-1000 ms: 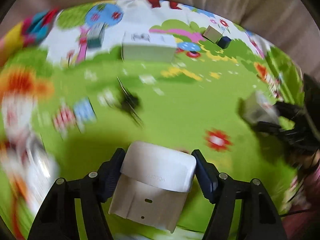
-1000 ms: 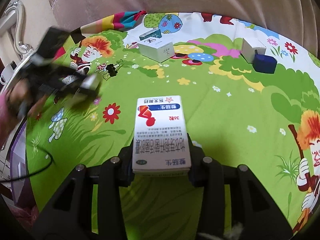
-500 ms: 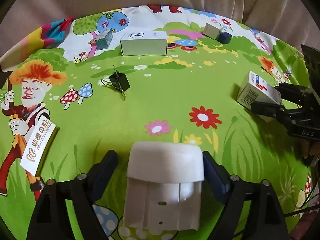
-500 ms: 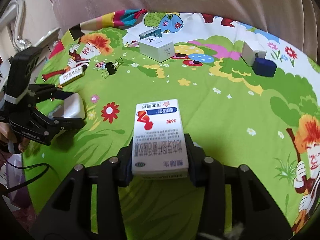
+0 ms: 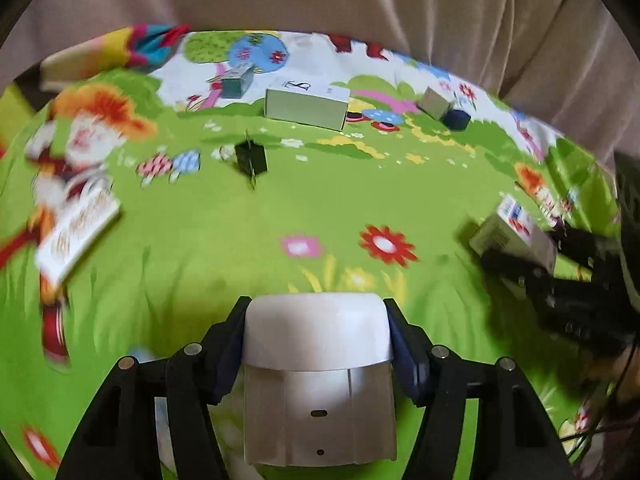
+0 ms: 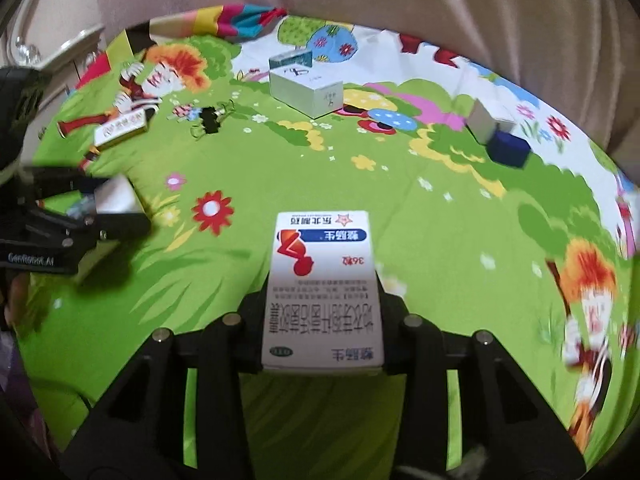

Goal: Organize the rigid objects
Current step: 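Carry the white holder with the left gripper while the right carries the medicine box to the storage box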

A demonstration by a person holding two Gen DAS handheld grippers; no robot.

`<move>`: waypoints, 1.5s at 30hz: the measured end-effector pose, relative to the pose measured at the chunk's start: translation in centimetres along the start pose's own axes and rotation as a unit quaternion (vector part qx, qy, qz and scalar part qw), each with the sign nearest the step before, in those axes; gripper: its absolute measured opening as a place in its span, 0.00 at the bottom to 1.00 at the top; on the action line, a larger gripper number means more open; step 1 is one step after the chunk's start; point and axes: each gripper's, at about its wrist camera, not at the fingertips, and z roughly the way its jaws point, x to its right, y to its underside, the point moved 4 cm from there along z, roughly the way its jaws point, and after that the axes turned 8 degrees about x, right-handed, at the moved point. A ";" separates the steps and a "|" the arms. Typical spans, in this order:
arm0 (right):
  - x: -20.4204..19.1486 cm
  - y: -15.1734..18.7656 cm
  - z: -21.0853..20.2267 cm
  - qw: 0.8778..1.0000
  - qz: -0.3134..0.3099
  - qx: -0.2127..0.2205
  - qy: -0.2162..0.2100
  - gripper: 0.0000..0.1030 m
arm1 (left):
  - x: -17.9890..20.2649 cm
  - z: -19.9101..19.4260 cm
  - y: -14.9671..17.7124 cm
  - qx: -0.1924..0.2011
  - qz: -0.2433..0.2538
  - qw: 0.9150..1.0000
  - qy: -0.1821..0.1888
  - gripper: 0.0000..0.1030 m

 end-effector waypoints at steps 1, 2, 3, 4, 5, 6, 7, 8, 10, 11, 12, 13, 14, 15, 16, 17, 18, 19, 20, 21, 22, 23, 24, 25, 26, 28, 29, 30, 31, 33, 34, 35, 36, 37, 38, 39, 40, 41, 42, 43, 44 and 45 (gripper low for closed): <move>-0.1 0.6 -0.8 1.000 0.009 0.006 0.002 0.43 | 0.6 -0.7 0.8 0.013 -0.002 1.000 -0.016 0.62; -0.2 1.2 -1.6 1.000 0.018 0.015 0.006 0.43 | 1.1 -1.4 1.2 0.027 -0.005 0.999 -0.024 0.62; -0.2 1.8 -2.6 0.999 0.027 0.026 0.011 0.43 | 1.7 -2.2 1.7 0.041 -0.012 0.999 -0.027 0.62; -0.3 2.3 -3.6 0.999 0.035 0.036 0.013 0.43 | 2.5 -3.3 1.9 0.060 -0.016 0.998 -0.029 0.62; -0.2 2.8 -5.0 0.997 0.045 0.052 0.021 0.43 | 3.2 -4.5 1.8 0.083 -0.012 0.996 -0.033 0.62; -0.1 3.0 -6.1 0.996 0.051 0.066 0.025 0.43 | 4.1 -5.6 1.7 0.104 -0.004 0.994 -0.038 0.62; -0.1 3.1 -7.6 0.994 0.056 0.087 0.032 0.43 | 5.3 -7.1 1.4 0.132 0.007 0.990 -0.041 0.62; 0.0 3.0 -9.0 0.991 0.061 0.110 0.041 0.43 | 6.5 -9.0 1.0 0.166 0.019 0.985 -0.042 0.62; 0.1 2.4 -13.3 0.980 0.069 0.176 0.062 0.43 | 8.6 -12.5 0.1 0.224 0.038 0.973 -0.045 0.62; 0.0 2.0 -15.9 0.971 0.070 0.217 0.077 0.43 | 9.9 -14.6 -0.2 0.259 0.050 0.964 -0.047 0.62; -0.2 1.8 -18.1 0.962 0.067 0.250 0.089 0.43 | 11.0 -16.6 -0.5 0.290 0.058 0.954 -0.048 0.62; -0.6 1.6 -20.5 0.950 0.059 0.287 0.104 0.43 | 11.7 -18.2 -0.7 0.314 0.063 0.946 -0.048 0.62; -1.1 1.5 -23.1 0.937 0.050 0.323 0.123 0.43 | 12.6 -19.8 -0.7 0.338 0.068 0.937 -0.047 0.62; -1.5 1.4 -25.0 0.927 0.043 0.349 0.134 0.43 | 13.2 -21.1 -0.9 0.356 0.073 0.931 -0.047 0.62; -2.2 1.4 -27.1 0.915 0.035 0.375 0.145 0.43 | 14.0 -22.8 -0.8 0.379 0.078 0.921 -0.048 0.62; -2.7 1.5 -28.7 0.906 0.026 0.393 0.153 0.43 | 14.5 -24.0 -0.7 0.394 0.079 0.914 -0.048 0.62; -3.1 1.5 -29.8 0.901 0.019 0.404 0.159 0.43 | 14.9 -24.9 -0.6 0.405 0.079 0.909 -0.047 0.62; -3.6 1.6 -31.0 0.894 0.013 0.416 0.163 0.43 | 15.2 -25.9 -0.4 0.417 0.079 0.904 -0.047 0.62; -4.2 1.7 -32.3 0.888 0.008 0.428 0.164 0.43 | 15.5 -26.9 -0.2 0.429 0.078 0.899 -0.047 0.62; -4.6 1.9 -33.1 0.885 0.005 0.435 0.165 0.43 | 15.6 -27.7 -0.1 0.438 0.075 0.895 -0.047 0.62; -5.0 2.0 -33.9 0.881 0.000 0.442 0.167 0.43 | 15.6 -28.3 0.0 0.445 0.073 0.891 -0.048 0.62; -5.5 2.1 -34.8 0.877 -0.006 0.450 0.170 0.43 | 15.4 -28.8 0.2 0.451 0.072 0.889 -0.047 0.62; -5.9 2.1 -35.3 0.874 -0.010 0.454 0.171 0.43 | 15.5 -29.3 0.2 0.455 0.072 0.886 -0.046 0.62; -6.3 1.9 -35.8 0.872 -0.016 0.457 0.171 0.43 | 15.4 -29.7 0.2 0.458 0.072 0.885 -0.046 0.62; -6.9 1.8 -36.1 0.872 -0.022 0.458 0.170 0.43 | 15.8 -30.0 0.5 0.458 0.072 0.885 -0.046 0.62; -7.4 2.1 -36.4 0.873 -0.028 0.458 0.164 0.43 | 15.7 -30.6 0.8 0.457 0.069 0.885 -0.046 0.62; -7.8 2.0 -36.3 0.874 -0.030 0.458 0.160 0.43 | 15.5 -30.9 1.2 0.457 0.067 0.885 -0.047 0.62; -8.0 1.9 -36.2 0.875 -0.031 0.457 0.157 0.43 | 15.3 -31.0 1.5 0.456 0.066 0.886 -0.048 0.62; -8.4 1.8 -36.2 0.876 -0.033 0.456 0.154 0.43 | 15.1 -31.0 1.8 0.454 0.065 0.887 -0.049 0.62; -8.9 1.8 -36.1 0.879 -0.038 0.453 0.144 0.43 | 14.6 -31.0 2.5 0.446 0.064 0.891 -0.052 0.62; -9.2 1.6 -36.0 0.880 -0.041 0.451 0.140 0.43 | 14.4 -31.0 2.8 0.444 0.063 0.892 -0.055 0.62; -9.4 1.6 -35.9 0.882 -0.044 0.450 0.136 0.43 | 14.1 -30.9 3.0 0.440 0.062 0.894 -0.056 0.62; -9.7 1.5 -35.8 0.883 -0.047 0.449 0.132 0.43 | 13.7 -31.0 3.3 0.437 0.059 0.896 -0.058 0.62; -10.0 1.6 -35.9 0.882 -0.049 0.450 0.129 0.43 | 13.3 -31.1 3.7 0.437 0.055 0.896 -0.061 0.62; -10.5 1.5 -35.9 0.882 -0.052 0.452 0.126 0.43 | 12.9 -31.3 3.9 0.438 0.052 0.895 -0.064 0.62; -10.7 1.6 -36.0 0.881 -0.054 0.453 0.125 0.43 | 12.5 -31.4 4.1 0.439 0.049 0.895 -0.067 0.62; -11.0 1.5 -36.0 0.881 -0.056 0.454 0.122 0.43 | 12.0 -31.7 4.4 0.440 0.045 0.894 -0.071 0.62; -11.3 1.4 -36.0 0.881 -0.057 0.454 0.120 0.43 | 11.6 -32.0 4.6 0.441 0.043 0.893 -0.074 0.62; -11.7 1.3 -36.0 0.881 -0.059 0.455 0.116 0.43 | 11.2 -32.2 4.8 0.442 0.039 0.893 -0.078 0.62; -12.0 1.2 -36.0 0.882 -0.061 0.454 0.111 0.43 | 10.7 -32.5 5.1 0.442 0.035 0.892 -0.083 0.62; -12.3 1.0 -36.0 0.883 -0.063 0.453 0.107 0.43 | 10.2 -32.8 5.2 0.442 0.031 0.892 -0.087 0.62; -12.8 0.9 -36.0 0.883 -0.068 0.453 0.101 0.43 | 9.6 -33.0 5.5 0.440 0.025 0.893 -0.093 0.62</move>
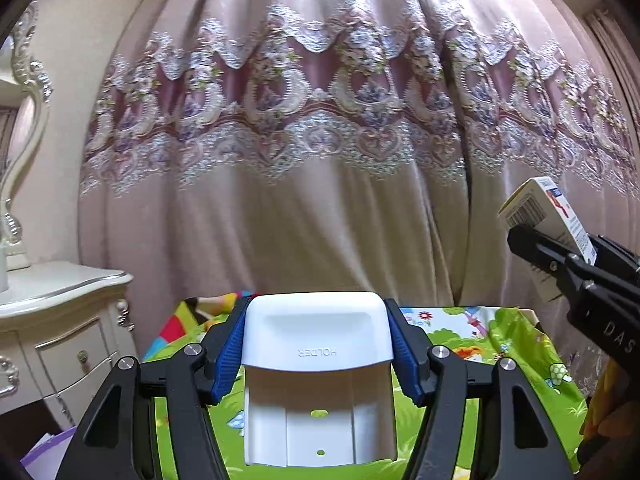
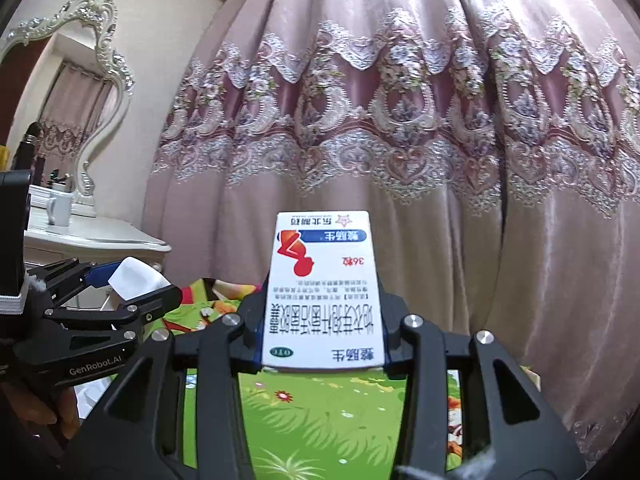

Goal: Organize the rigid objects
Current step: 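Carry the white holder with the left gripper while the right carries the medicine box to the storage box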

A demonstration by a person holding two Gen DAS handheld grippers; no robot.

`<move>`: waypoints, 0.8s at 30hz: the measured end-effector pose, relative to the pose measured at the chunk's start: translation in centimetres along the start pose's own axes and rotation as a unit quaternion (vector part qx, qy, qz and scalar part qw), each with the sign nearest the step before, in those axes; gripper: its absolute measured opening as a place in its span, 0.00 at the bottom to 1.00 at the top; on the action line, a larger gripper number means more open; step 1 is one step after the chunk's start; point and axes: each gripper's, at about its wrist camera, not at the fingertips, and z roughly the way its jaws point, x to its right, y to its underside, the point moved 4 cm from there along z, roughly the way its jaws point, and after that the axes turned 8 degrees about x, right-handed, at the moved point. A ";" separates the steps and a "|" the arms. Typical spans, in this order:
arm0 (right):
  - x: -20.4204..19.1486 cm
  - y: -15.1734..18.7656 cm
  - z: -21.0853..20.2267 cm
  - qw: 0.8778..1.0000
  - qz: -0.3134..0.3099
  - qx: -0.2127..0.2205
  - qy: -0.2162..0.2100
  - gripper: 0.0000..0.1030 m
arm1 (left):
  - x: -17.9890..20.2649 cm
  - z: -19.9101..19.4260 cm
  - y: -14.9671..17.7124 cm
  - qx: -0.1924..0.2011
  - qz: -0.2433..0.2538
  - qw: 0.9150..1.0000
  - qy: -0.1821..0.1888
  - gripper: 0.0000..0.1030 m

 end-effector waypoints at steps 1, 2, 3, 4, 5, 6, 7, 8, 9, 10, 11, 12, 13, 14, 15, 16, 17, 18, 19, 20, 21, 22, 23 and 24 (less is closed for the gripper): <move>-0.6 -0.2 0.1 1.000 -0.003 0.000 -0.007 0.43 | -0.5 -0.2 0.0 -0.002 -0.002 1.000 -0.004 0.62; -1.2 -0.3 0.2 1.000 -0.006 0.000 -0.016 0.43 | -1.2 -0.3 0.1 -0.006 -0.005 1.000 -0.010 0.62; -1.8 -0.3 0.4 1.000 -0.009 -0.002 -0.025 0.43 | -1.8 -0.5 0.3 -0.011 -0.007 1.000 -0.016 0.62; -2.3 -0.3 0.6 0.999 -0.011 -0.006 -0.035 0.43 | -2.5 -0.7 0.5 -0.016 -0.012 1.000 -0.022 0.62; -3.1 -0.3 0.9 0.999 -0.011 -0.011 -0.048 0.43 | -3.4 -0.9 0.7 -0.025 -0.017 0.999 -0.029 0.62; -3.7 -0.3 1.2 0.998 -0.009 -0.019 -0.061 0.43 | -4.0 -1.0 1.0 -0.033 -0.020 0.999 -0.033 0.62; -4.3 -0.2 1.6 0.997 -0.007 -0.027 -0.074 0.43 | -4.6 -1.1 1.2 -0.039 -0.024 0.998 -0.037 0.62; -5.0 0.0 2.0 0.995 -0.004 -0.037 -0.089 0.43 | -5.3 -1.3 1.4 -0.045 -0.028 0.998 -0.044 0.62; -5.6 0.1 2.3 0.994 -0.003 -0.043 -0.099 0.43 | -6.0 -1.6 1.6 -0.050 -0.032 0.997 -0.049 0.62; -6.2 0.2 2.5 0.993 -0.003 -0.051 -0.111 0.43 | -6.8 -1.9 1.9 -0.056 -0.036 0.996 -0.057 0.62; -7.1 0.4 2.9 0.990 -0.004 -0.061 -0.125 0.43 | -7.5 -2.2 2.2 -0.061 -0.039 0.995 -0.063 0.62; -7.6 0.5 3.2 0.989 -0.004 -0.065 -0.134 0.43 | -8.3 -2.5 2.5 -0.067 -0.045 0.994 -0.071 0.62; -8.3 0.6 3.4 0.987 -0.004 -0.070 -0.144 0.43 | -9.1 -2.8 2.7 -0.072 -0.050 0.993 -0.077 0.62; -9.2 0.7 3.7 0.984 -0.006 -0.080 -0.161 0.43 | -9.8 -3.0 2.9 -0.077 -0.056 0.992 -0.083 0.62; -9.9 0.8 3.9 0.981 -0.007 -0.086 -0.172 0.43 | -10.6 -3.3 3.2 -0.084 -0.063 0.990 -0.090 0.62; -10.7 0.9 4.1 0.979 -0.008 -0.090 -0.183 0.43 | -11.3 -3.5 3.5 -0.089 -0.070 0.989 -0.096 0.62; -11.4 1.0 4.2 0.976 -0.007 -0.094 -0.195 0.43 | -12.3 -3.9 4.0 -0.095 -0.079 0.987 -0.105 0.62; -12.3 1.1 4.5 0.972 -0.007 -0.103 -0.211 0.43 | -13.2 -4.3 4.4 -0.100 -0.086 0.985 -0.114 0.62; -13.3 1.2 4.7 0.968 -0.008 -0.111 -0.226 0.43 | -13.7 -4.6 4.6 -0.103 -0.089 0.983 -0.121 0.62; -14.2 1.3 4.8 0.965 -0.010 -0.115 -0.237 0.43 | -14.4 -4.9 5.0 -0.108 -0.093 0.981 -0.130 0.62; -14.8 1.5 4.9 0.962 -0.012 -0.117 -0.245 0.43 | -15.0 -5.3 5.3 -0.112 -0.097 0.980 -0.136 0.62; -15.8 1.7 4.9 0.959 -0.018 -0.121 -0.256 0.43 | -15.8 -5.6 5.7 -0.116 -0.101 0.978 -0.143 0.62; -16.8 1.9 4.8 0.955 -0.024 -0.124 -0.267 0.43 | -16.4 -6.0 6.1 -0.121 -0.105 0.976 -0.151 0.62; -17.6 2.0 4.7 0.952 -0.031 -0.127 -0.275 0.43 | -17.1 -6.4 6.5 -0.127 -0.109 0.973 -0.159 0.62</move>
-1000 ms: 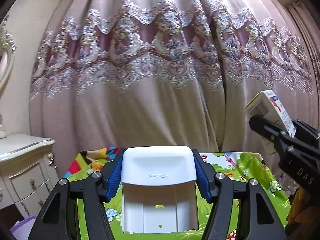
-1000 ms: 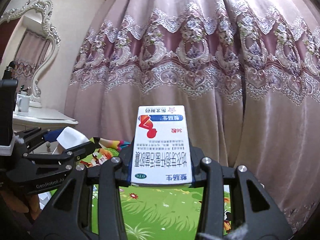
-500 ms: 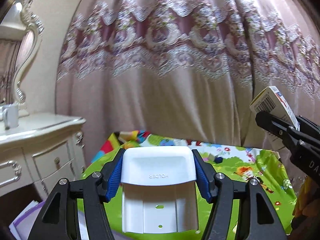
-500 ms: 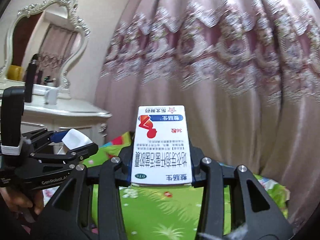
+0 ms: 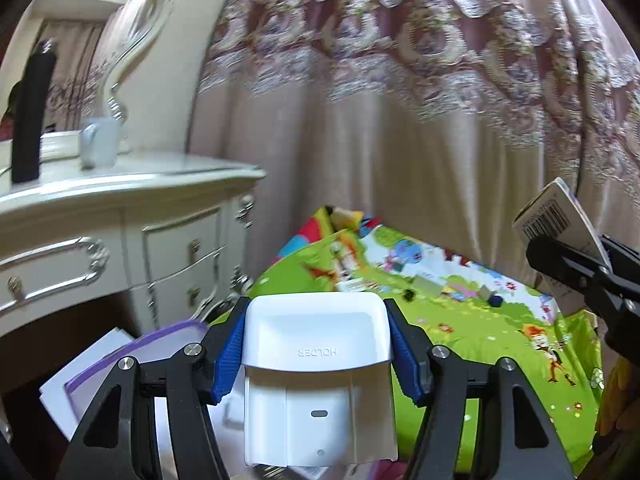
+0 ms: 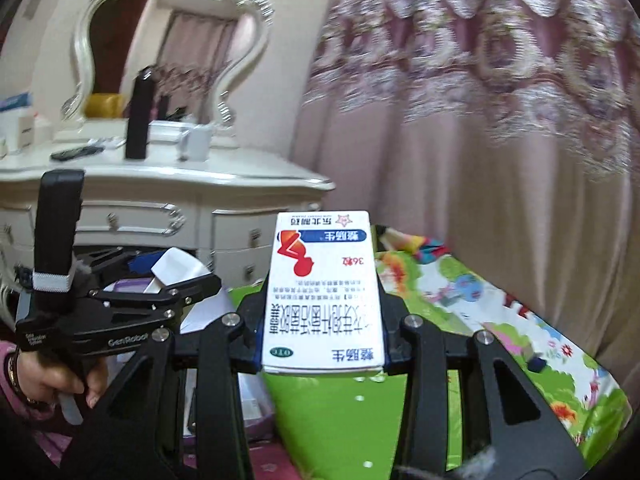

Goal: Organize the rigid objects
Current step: 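Carry the white holder with the left gripper while the right carries the medicine box to the storage box, then open the left gripper over the storage box while the right gripper releases the medicine box, then grasp the black binder clip with the right gripper while the left grasps the white DING ZHI DENTAL box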

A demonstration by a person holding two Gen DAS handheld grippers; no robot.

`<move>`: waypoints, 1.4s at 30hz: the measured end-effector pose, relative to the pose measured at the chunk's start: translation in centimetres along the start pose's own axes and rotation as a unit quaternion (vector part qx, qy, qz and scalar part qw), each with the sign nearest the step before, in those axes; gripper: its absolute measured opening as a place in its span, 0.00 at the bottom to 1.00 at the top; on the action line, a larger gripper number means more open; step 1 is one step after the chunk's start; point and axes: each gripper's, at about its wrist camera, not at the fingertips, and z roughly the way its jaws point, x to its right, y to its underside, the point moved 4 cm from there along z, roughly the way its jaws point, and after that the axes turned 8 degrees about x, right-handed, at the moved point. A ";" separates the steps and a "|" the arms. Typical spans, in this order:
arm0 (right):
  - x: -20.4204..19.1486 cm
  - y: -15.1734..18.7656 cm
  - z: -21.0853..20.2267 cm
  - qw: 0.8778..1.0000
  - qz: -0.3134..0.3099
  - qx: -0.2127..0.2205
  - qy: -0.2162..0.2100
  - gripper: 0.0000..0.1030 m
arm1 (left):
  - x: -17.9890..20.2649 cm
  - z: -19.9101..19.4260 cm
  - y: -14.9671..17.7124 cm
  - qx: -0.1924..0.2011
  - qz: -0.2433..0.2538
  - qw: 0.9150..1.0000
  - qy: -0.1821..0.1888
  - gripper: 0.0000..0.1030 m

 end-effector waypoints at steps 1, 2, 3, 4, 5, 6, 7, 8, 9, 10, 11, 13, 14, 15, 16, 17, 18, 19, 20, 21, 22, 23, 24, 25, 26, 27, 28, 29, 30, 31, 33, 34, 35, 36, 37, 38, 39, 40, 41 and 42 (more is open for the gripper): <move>-0.8 0.1 0.5 1.000 -0.008 -0.006 -0.010 0.43 | -0.5 -0.1 0.3 -0.003 -0.003 1.000 -0.006 0.62; -1.6 0.3 0.9 1.000 -0.014 -0.011 -0.019 0.43 | -1.4 0.0 0.7 -0.009 -0.009 1.000 -0.014 0.62; -2.4 0.5 1.2 0.999 -0.020 -0.018 -0.028 0.43 | -2.0 0.0 1.0 -0.015 -0.014 1.000 -0.018 0.62; -3.1 0.7 1.8 0.999 -0.026 -0.026 -0.039 0.43 | -2.9 0.2 1.4 -0.026 -0.023 0.999 -0.023 0.62; -3.8 0.9 2.4 0.997 -0.029 -0.038 -0.052 0.43 | -3.6 0.4 1.9 -0.036 -0.031 0.999 -0.027 0.62; -4.4 1.2 3.1 0.996 -0.031 -0.051 -0.063 0.43 | -4.2 0.5 2.2 -0.045 -0.037 0.998 -0.031 0.62; -5.0 1.7 3.8 0.994 -0.032 -0.066 -0.076 0.43 | -5.0 0.8 2.8 -0.059 -0.047 0.997 -0.037 0.62; -5.6 2.2 4.5 0.992 -0.032 -0.081 -0.088 0.43 | -5.6 1.1 3.3 -0.070 -0.054 0.995 -0.039 0.62; -6.1 2.5 5.2 0.990 -0.032 -0.094 -0.098 0.43 | -6.2 1.3 3.7 -0.079 -0.062 0.994 -0.040 0.62; -6.6 3.0 5.9 0.988 -0.031 -0.108 -0.108 0.43 | -6.9 1.4 4.2 -0.089 -0.073 0.992 -0.044 0.62; -7.1 3.6 6.6 0.985 -0.031 -0.124 -0.118 0.43 | -7.3 1.7 4.5 -0.097 -0.079 0.991 -0.048 0.62; -7.9 4.4 7.9 0.980 -0.030 -0.148 -0.133 0.43 | -8.3 2.1 5.3 -0.113 -0.089 0.988 -0.056 0.62; -8.4 5.2 8.3 0.976 -0.028 -0.162 -0.142 0.43 | -8.9 2.2 5.6 -0.121 -0.094 0.986 -0.061 0.62; -8.9 5.9 8.9 0.972 -0.027 -0.177 -0.150 0.43 | -9.4 2.4 6.0 -0.130 -0.102 0.984 -0.064 0.62; -9.3 6.6 9.6 0.968 -0.023 -0.194 -0.159 0.43 | -10.0 2.6 6.4 -0.139 -0.110 0.982 -0.065 0.62; -9.7 7.1 9.7 0.965 -0.021 -0.203 -0.163 0.43 | -10.5 2.8 6.7 -0.146 -0.119 0.980 -0.067 0.62; -10.1 7.9 10.2 0.961 -0.019 -0.218 -0.170 0.43 | -10.9 2.9 6.9 -0.152 -0.130 0.977 -0.069 0.62; -10.5 8.5 10.7 0.957 -0.018 -0.230 -0.174 0.43 | -11.5 3.0 7.2 -0.158 -0.140 0.975 -0.074 0.62; -10.9 9.0 11.1 0.954 -0.016 -0.241 -0.179 0.43 | -12.1 3.0 7.4 -0.162 -0.148 0.973 -0.079 0.62; -11.2 9.5 11.4 0.951 -0.015 -0.248 -0.185 0.43 | -12.4 3.0 7.6 -0.164 -0.152 0.971 -0.082 0.62; -11.6 10.0 11.7 0.948 -0.013 -0.255 -0.191 0.43 | -12.9 3.2 7.9 -0.169 -0.156 0.969 -0.086 0.62; -12.0 10.3 11.8 0.945 -0.014 -0.261 -0.194 0.43 | -13.2 3.2 8.1 -0.173 -0.158 0.968 -0.090 0.62; -12.5 10.8 12.0 0.943 -0.015 -0.267 -0.199 0.43 | -13.4 3.3 8.2 -0.175 -0.161 0.967 -0.091 0.62; -12.9 11.2 12.2 0.941 -0.015 -0.270 -0.203 0.43 | -13.7 3.3 8.2 -0.175 -0.166 0.966 -0.092 0.62; -13.3 11.5 12.4 0.939 -0.014 -0.273 -0.208 0.43 | -13.8 3.3 8.3 -0.176 -0.168 0.966 -0.092 0.62; -13.5 11.6 12.5 0.938 -0.012 -0.274 -0.212 0.43 | -13.9 3.4 8.3 -0.176 -0.169 0.965 -0.091 0.62; -13.8 11.9 12.5 0.937 -0.011 -0.274 -0.217 0.43 | -13.9 3.4 8.3 -0.175 -0.168 0.966 -0.092 0.62; -14.1 12.1 12.5 0.936 -0.011 -0.275 -0.221 0.43 | -13.9 3.4 8.3 -0.175 -0.166 0.966 -0.095 0.62; -14.4 12.3 12.4 0.935 -0.010 -0.275 -0.224 0.43 | -13.9 3.5 8.3 -0.174 -0.162 0.966 -0.099 0.62; -14.5 12.5 12.4 0.934 -0.007 -0.275 -0.229 0.43 | -13.9 3.5 8.3 -0.173 -0.158 0.966 -0.106 0.63; -14.5 12.7 12.3 0.931 -0.002 -0.273 -0.242 0.47 | -14.0 3.5 8.2 -0.172 -0.154 0.966 -0.119 0.70; -14.3 12.8 12.3 0.930 0.002 -0.274 -0.244 0.50 | -14.0 3.5 8.2 -0.174 -0.155 0.964 -0.126 0.80; -13.8 12.9 12.2 0.932 0.010 -0.271 -0.242 0.61 | -14.0 3.5 8.1 -0.174 -0.157 0.963 -0.131 0.84; -13.2 12.9 12.2 0.933 0.021 -0.267 -0.239 0.70 | -13.8 3.5 8.0 -0.173 -0.158 0.963 -0.133 0.85; -12.4 13.0 12.1 0.935 0.035 -0.264 -0.236 0.73 | -13.6 3.6 7.9 -0.174 -0.157 0.963 -0.133 0.85; -11.4 13.1 12.0 0.936 0.052 -0.261 -0.231 0.74 | -13.1 3.9 8.0 -0.177 -0.152 0.963 -0.131 0.85; -10.6 13.2 12.0 0.937 0.065 -0.260 -0.226 0.74 | -12.7 4.2 8.1 -0.181 -0.147 0.964 -0.129 0.85; -9.4 13.3 11.9 0.938 0.080 -0.257 -0.217 0.74 | -11.9 4.7 8.3 -0.188 -0.138 0.965 -0.124 0.85; -8.3 13.4 11.8 0.940 0.093 -0.254 -0.208 0.74 | -11.1 5.1 8.6 -0.195 -0.129 0.965 -0.118 0.85; -6.9 13.5 11.7 0.942 0.107 -0.251 -0.194 0.74 | -10.3 5.5 8.9 -0.202 -0.121 0.966 -0.111 0.85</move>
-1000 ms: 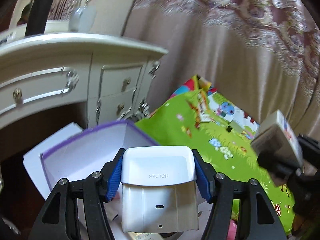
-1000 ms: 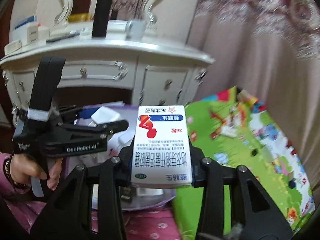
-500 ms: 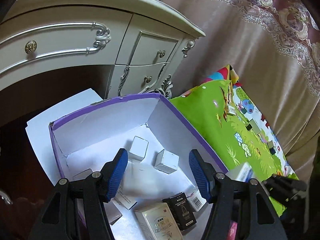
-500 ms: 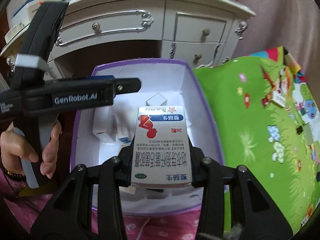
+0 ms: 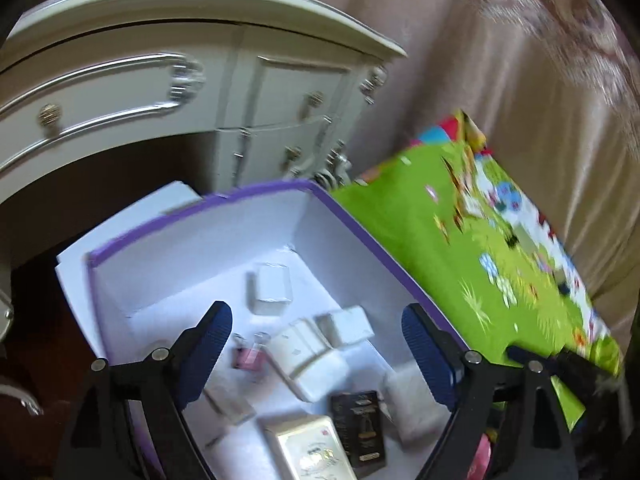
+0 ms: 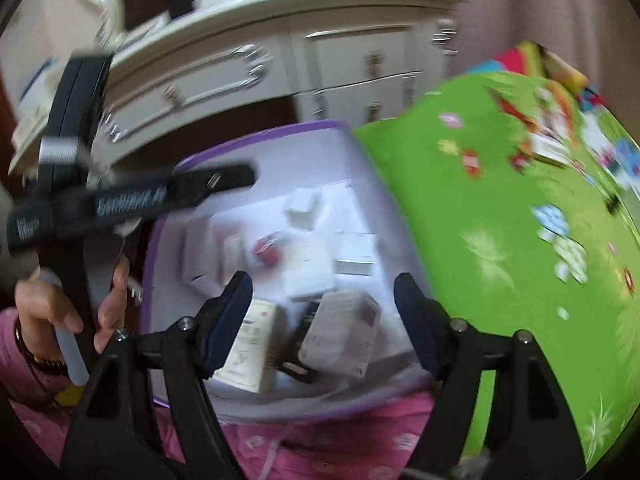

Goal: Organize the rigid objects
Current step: 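Grasp the black binder clip with the right gripper while the left grasps the white DING ZHI DENTAL box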

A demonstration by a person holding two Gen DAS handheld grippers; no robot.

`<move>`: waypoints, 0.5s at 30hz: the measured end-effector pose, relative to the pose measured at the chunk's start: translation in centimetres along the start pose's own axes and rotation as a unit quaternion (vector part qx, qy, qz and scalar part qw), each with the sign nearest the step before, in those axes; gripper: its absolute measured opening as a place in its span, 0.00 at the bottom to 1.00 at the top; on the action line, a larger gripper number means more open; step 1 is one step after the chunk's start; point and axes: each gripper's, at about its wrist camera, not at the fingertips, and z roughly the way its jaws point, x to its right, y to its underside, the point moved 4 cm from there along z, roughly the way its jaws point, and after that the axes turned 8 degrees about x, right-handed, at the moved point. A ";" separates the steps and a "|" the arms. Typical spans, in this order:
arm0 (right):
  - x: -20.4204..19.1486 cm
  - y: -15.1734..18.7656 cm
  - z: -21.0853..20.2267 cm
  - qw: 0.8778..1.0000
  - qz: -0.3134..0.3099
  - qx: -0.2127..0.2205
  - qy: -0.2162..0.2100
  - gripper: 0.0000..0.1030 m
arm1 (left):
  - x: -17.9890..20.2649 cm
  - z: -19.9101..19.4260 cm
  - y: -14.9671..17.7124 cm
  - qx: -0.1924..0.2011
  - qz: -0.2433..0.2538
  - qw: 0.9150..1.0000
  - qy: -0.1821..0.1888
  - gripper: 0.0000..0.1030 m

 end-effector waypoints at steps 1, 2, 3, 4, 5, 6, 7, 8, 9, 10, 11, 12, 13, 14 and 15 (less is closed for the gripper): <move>1.3 0.0 -0.7 1.000 0.013 0.008 0.012 0.74 | 1.3 0.5 0.5 -0.010 0.016 1.000 0.008 0.85; 2.7 0.1 -1.5 0.999 0.026 0.017 0.028 0.75 | 2.5 1.0 1.0 -0.017 0.031 0.999 0.014 0.85; 4.2 0.3 -2.2 0.998 0.039 0.024 0.047 0.76 | 3.5 1.4 1.2 -0.023 0.046 0.999 0.019 0.85; 5.9 0.7 -2.9 0.996 0.055 0.028 0.067 0.77 | 5.2 1.9 1.5 -0.029 0.067 0.997 0.027 0.85; 7.3 1.1 -3.5 0.994 0.068 0.030 0.081 0.77 | 6.5 2.4 1.8 -0.033 0.085 0.995 0.035 0.85; 9.1 1.8 -4.3 0.991 0.088 0.032 0.098 0.77 | 7.9 2.7 2.0 -0.034 0.103 0.993 0.042 0.85; 10.5 2.5 -4.9 0.988 0.103 0.034 0.112 0.77 | 9.4 3.1 2.3 -0.034 0.121 0.991 0.049 0.85; 12.1 3.3 -5.5 0.984 0.120 0.035 0.127 0.77 | 10.7 3.3 2.5 -0.033 0.137 0.988 0.055 0.85; 13.4 3.8 -5.9 0.981 0.134 0.035 0.139 0.77 | 12.0 3.6 2.6 -0.032 0.155 0.986 0.062 0.85; 14.8 4.5 -6.4 0.976 0.150 0.036 0.150 0.77 | 13.6 4.1 2.7 -0.029 0.175 0.982 0.069 0.85; 16.0 5.1 -6.8 0.972 0.167 0.038 0.158 0.77 | 14.7 4.5 2.7 -0.027 0.189 0.979 0.074 0.85; 17.0 5.6 -7.3 0.969 0.180 0.039 0.162 0.77 | 15.9 4.9 2.8 -0.026 0.203 0.976 0.080 0.85; 18.2 6.1 -7.5 0.965 0.195 0.040 0.169 0.77 | 17.1 5.5 2.8 -0.028 0.217 0.972 0.086 0.85; 19.4 6.4 -7.6 0.963 0.203 0.039 0.176 0.78 | 18.5 6.4 2.9 -0.032 0.230 0.968 0.092 0.85; 20.3 6.3 -7.6 0.962 0.202 0.036 0.181 0.77 | 19.4 7.1 3.0 -0.037 0.239 0.966 0.095 0.85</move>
